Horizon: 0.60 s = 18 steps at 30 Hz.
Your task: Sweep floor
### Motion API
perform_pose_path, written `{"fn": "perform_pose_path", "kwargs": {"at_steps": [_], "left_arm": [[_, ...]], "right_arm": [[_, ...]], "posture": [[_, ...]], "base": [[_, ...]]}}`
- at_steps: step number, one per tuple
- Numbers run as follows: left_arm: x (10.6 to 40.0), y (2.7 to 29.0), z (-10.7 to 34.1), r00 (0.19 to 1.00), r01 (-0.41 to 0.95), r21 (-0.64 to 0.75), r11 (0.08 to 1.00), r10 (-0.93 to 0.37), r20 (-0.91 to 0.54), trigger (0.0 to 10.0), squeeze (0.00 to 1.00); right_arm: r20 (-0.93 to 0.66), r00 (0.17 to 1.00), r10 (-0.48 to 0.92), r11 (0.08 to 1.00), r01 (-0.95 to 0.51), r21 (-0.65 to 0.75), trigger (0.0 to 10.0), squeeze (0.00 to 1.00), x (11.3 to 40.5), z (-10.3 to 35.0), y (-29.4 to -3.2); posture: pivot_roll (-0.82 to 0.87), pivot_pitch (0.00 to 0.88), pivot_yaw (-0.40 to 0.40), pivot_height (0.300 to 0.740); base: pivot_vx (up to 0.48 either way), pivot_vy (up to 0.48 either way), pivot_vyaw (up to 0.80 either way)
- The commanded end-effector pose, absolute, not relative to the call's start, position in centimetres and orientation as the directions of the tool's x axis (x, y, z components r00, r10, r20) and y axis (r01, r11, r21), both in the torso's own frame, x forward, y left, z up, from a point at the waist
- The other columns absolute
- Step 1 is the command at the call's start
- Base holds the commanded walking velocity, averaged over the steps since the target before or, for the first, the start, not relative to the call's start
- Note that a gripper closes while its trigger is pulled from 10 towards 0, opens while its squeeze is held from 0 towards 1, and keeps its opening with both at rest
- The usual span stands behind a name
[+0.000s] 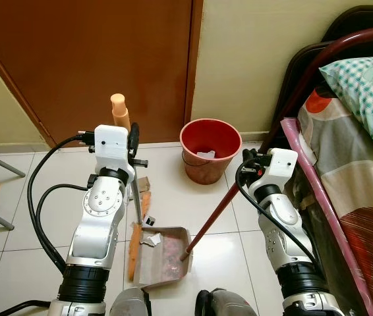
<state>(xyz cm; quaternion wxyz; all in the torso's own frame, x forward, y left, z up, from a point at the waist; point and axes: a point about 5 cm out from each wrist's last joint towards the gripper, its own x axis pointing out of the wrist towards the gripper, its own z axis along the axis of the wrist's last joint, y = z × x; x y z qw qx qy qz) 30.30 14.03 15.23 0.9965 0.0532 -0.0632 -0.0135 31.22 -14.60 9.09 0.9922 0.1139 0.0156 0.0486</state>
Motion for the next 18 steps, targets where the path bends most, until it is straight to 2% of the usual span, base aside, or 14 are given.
{"fn": "perform_pose_path", "kwargs": {"at_steps": [1,6,18], "left_arm": [[30.1,16.0,15.1,0.989,-0.081,0.179,0.981,0.056,0.138,10.0,0.0],[29.7,16.8,14.4,0.989,-0.107,0.199,0.974,0.084,0.119,10.0,0.0],[29.4,16.2,13.0,0.993,-0.105,0.185,0.977,0.093,0.075,10.0,0.0]], "right_arm": [[0.039,0.996,0.074,0.97,-0.081,0.228,10.0,0.0,31.8,10.7,-15.6],[0.087,0.995,0.05,0.967,-0.07,0.246,10.0,0.0,32.5,12.5,-16.6],[0.247,0.967,0.066,0.955,-0.133,0.266,10.0,0.0,35.7,18.7,-16.6]], "posture": [[0.02,0.07,-0.028,0.74],[0.02,0.07,-0.028,0.74],[0.02,0.064,-0.043,0.74]], "base": [[0.0,0.0,0.0],[0.0,0.0,0.0],[0.0,0.0,0.0]]}}
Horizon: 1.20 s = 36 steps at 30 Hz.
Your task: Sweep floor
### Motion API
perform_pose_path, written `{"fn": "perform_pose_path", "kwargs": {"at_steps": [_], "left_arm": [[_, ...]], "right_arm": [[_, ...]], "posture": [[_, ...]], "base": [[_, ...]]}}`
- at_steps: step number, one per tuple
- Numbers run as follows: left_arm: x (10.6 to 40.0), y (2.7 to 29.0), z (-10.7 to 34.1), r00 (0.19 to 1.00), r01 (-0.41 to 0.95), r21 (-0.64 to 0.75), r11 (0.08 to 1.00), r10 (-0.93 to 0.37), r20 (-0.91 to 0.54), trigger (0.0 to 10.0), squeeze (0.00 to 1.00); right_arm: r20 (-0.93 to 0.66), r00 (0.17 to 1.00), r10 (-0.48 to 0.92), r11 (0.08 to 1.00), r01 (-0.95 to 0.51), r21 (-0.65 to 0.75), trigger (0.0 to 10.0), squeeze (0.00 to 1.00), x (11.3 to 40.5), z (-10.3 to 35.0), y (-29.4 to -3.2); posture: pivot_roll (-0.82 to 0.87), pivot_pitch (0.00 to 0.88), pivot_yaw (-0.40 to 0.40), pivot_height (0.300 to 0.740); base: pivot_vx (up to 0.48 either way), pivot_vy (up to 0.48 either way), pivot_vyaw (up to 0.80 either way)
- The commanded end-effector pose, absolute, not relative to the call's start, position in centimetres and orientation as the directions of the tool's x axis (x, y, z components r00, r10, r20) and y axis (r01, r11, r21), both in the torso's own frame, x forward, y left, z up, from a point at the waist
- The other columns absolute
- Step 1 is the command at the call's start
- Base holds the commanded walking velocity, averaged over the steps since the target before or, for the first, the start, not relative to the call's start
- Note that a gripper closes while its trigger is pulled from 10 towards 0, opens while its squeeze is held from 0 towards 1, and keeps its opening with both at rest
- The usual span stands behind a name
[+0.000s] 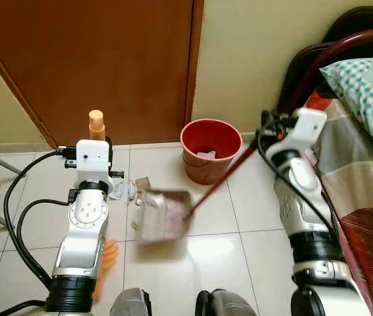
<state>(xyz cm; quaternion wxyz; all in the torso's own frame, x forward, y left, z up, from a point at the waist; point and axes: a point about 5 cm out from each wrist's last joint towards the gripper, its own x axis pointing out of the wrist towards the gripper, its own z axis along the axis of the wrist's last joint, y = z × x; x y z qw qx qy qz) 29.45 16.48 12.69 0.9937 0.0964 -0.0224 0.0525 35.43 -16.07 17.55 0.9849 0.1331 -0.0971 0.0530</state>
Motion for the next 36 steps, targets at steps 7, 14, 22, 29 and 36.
{"fn": "perform_pose_path", "kwargs": {"at_steps": [7,14,22,29,36], "left_arm": [[29.4,16.2,12.7,0.993,-0.107,0.184,0.977,0.096,0.069,10.0,0.0],[29.4,15.6,12.5,0.995,-0.091,0.176,0.98,0.081,0.062,10.0,0.0],[29.4,15.5,12.6,0.995,-0.092,0.171,0.981,0.082,0.064,10.0,0.0],[29.4,15.2,12.5,0.995,-0.085,0.166,0.982,0.076,0.06,10.0,0.0],[29.6,15.0,12.5,0.995,-0.083,0.164,0.983,0.074,0.063,10.0,0.0]], "right_arm": [[0.335,0.941,0.052,0.956,-0.144,0.256,10.0,0.0,37.3,22.5,-16.5],[0.503,0.862,0.064,0.976,-0.16,0.15,10.0,0.0,38.7,28.6,-15.9],[0.614,0.789,0.043,0.992,-0.108,0.069,10.0,0.0,39.0,32.5,-15.7],[0.674,0.732,0.102,0.991,-0.019,-0.129,10.0,0.0,38.6,33.6,-15.6],[0.7,0.682,0.21,0.952,0.021,-0.306,10.0,0.0,38.3,33.3,-13.7]], "posture": [[0.01,0.063,-0.044,0.74],[0.01,0.063,-0.044,0.74],[0.02,0.072,-0.045,0.74],[0.02,0.077,-0.046,0.74],[0.02,0.076,-0.049,0.74]], "base": [[0.0,0.0,0.0],[0.0,0.0,0.0],[0.0,0.0,0.0],[0.0,0.0,0.0],[0.0,0.0,0.0]]}}
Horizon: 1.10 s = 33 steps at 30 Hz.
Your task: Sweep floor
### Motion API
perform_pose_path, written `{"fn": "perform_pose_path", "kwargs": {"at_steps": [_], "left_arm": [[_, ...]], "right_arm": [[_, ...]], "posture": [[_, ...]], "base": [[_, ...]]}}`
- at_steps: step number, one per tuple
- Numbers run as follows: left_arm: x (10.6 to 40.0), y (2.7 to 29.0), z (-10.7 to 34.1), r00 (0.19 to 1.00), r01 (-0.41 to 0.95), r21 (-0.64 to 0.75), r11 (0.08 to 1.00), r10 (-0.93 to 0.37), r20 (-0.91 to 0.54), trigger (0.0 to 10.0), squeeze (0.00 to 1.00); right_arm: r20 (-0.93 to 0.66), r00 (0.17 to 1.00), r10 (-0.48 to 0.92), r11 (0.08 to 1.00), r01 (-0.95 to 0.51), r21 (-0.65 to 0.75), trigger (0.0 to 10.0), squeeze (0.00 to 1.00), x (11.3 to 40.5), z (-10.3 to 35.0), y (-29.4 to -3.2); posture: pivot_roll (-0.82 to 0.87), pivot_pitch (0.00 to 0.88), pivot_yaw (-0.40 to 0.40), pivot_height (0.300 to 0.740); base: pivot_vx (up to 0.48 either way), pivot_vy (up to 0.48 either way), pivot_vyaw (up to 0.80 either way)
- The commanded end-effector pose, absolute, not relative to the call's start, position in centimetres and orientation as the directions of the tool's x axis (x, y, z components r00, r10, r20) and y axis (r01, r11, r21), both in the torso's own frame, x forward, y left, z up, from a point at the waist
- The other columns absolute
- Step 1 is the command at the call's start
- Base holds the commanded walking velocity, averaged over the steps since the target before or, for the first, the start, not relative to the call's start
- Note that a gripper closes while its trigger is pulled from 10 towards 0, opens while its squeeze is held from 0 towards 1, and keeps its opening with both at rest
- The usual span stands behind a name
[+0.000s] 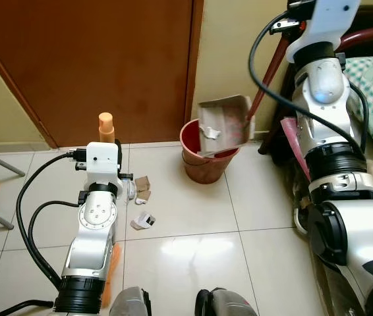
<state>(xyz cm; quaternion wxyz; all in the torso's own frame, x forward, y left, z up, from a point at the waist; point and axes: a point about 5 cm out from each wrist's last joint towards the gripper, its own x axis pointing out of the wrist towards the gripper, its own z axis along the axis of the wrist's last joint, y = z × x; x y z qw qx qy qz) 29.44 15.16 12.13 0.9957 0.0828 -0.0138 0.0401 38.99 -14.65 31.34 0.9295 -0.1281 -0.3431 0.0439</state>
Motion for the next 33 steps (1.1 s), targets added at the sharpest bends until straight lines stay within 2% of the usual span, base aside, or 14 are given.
{"fn": "perform_pose_path", "kwargs": {"at_steps": [1,3,8,10,16,21,24,25,27,30,33], "left_arm": [[29.6,15.0,12.5,0.995,-0.084,0.164,0.983,0.075,0.064,10.0,0.0],[29.5,15.0,12.5,0.995,-0.089,0.165,0.982,0.079,0.066,10.0,0.0],[29.6,15.0,12.5,0.994,-0.092,0.166,0.982,0.081,0.071,10.0,0.0],[29.6,15.0,12.5,0.993,-0.1,0.169,0.981,0.088,0.076,10.0,0.0],[29.5,14.9,12.5,0.993,-0.103,0.166,0.981,0.091,0.077,10.0,0.0],[29.5,14.8,12.4,0.993,-0.099,0.163,0.982,0.087,0.078,10.0,0.0],[29.5,14.7,12.5,0.993,-0.099,0.161,0.982,0.087,0.081,10.0,0.0],[29.5,14.7,12.5,0.993,-0.099,0.161,0.982,0.087,0.081,10.0,0.0],[29.5,14.7,12.5,0.993,-0.098,0.16,0.982,0.086,0.081,10.0,0.0],[29.4,14.7,12.3,0.994,-0.093,0.162,0.982,0.082,0.077,10.0,0.0],[29.4,14.7,12.3,0.994,-0.091,0.164,0.982,0.079,0.075,10.0,0.0]], "right_arm": [[0.702,0.674,0.229,0.944,0.022,-0.329,10.0,0.0,38.3,33.1,-13.2],[0.706,0.651,0.278,0.92,0.031,-0.39,10.0,0.0,38.1,32.7,-12.0],[0.701,0.633,0.329,0.895,0.027,-0.445,10.0,0.0,37.9,31.9,-10.7],[0.692,0.603,0.398,0.861,0.016,-0.509,10.0,0.0,37.4,30.8,-9.0],[0.695,0.588,0.414,0.861,-0.006,-0.509,10.0,0.0,37.1,30.3,-8.2],[0.713,0.615,0.336,0.928,-0.089,-0.361,10.0,0.0,37.1,30.8,-8.2],[0.717,0.647,0.26,0.965,-0.157,-0.208,10.0,0.0,37.2,31.2,-8.4],[0.717,0.647,0.26,0.965,-0.157,-0.208,10.0,0.0,37.2,31.2,-8.4],[0.698,0.679,0.229,0.969,-0.225,-0.1,10.0,0.0,37.2,30.9,-8.4],[0.657,0.725,0.206,0.967,-0.256,-0.021,10.0,0.0,37.0,29.6,-8.6],[0.634,0.747,0.201,0.964,-0.265,0.007,10.0,0.0,36.9,28.8,-8.8]], "posture": [[0.02,0.076,-0.049,0.74],[0.02,0.072,-0.051,0.74],[0.02,0.07,-0.056,0.74],[0.03,0.07,-0.061,0.74],[0.03,0.069,-0.065,0.74],[0.03,0.068,-0.067,0.74],[0.03,0.067,-0.068,0.74],[0.03,0.067,-0.068,0.74],[0.03,0.067,-0.068,0.74],[0.02,0.07,-0.065,0.74],[0.02,0.072,-0.065,0.74]], "base": [[0.0,0.0,0.0],[0.0,0.0,0.0],[0.0,0.0,0.0],[0.0,0.0,0.0],[0.0,0.0,0.0],[0.0,0.0,0.0],[0.0,0.0,0.0],[0.0,0.0,0.0],[0.0,0.0,0.0],[0.0,0.0,0.0],[0.0,0.0,0.0]]}}
